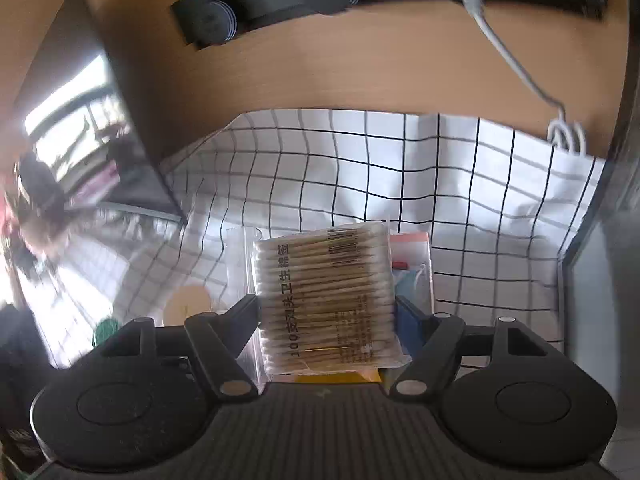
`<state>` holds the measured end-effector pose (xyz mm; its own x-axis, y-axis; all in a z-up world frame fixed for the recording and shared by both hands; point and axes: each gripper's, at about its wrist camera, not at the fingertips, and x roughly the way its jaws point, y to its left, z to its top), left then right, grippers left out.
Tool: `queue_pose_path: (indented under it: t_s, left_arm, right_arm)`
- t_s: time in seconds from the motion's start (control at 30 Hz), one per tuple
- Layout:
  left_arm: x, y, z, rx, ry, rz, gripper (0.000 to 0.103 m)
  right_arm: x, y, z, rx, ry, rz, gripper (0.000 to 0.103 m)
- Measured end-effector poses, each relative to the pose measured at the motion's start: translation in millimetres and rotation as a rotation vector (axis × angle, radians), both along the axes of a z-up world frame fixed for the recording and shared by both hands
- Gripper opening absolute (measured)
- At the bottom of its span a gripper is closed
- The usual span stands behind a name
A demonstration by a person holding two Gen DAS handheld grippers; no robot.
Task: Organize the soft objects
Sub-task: 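Carry the pink tissue in the left tool while the right tool carries the swab pack to the box, then open the left tool over the pink box while the right tool releases the swab pack into it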
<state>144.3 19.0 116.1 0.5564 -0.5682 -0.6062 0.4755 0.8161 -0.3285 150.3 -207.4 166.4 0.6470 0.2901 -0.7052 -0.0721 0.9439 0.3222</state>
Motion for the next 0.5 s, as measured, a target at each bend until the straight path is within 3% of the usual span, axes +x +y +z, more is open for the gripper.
queue_pose_path:
  t_s: [0.13, 0.23, 0.33, 0.5]
  left_arm:
    - [32, -12, -30, -0.022, 0.081, -0.006, 0.015]
    - [35, -21, -40, 0.054, 0.018, -0.001, 0.019]
    - [40, -21, -43, 0.101, 0.019, 0.005, 0.022]
    - [50, 7, -31, 0.101, 0.024, 0.143, 0.022]
  right_arm:
    - [35, 1, -30, 0.043, 0.036, 0.002, 0.072]
    - [67, 3, -66, 0.025, 0.122, -0.031, 0.072]
    - [84, -1, -100, 0.033, 0.204, -0.052, 0.072]
    - [93, 3, -108, 0.033, 0.212, -0.053, 0.073]
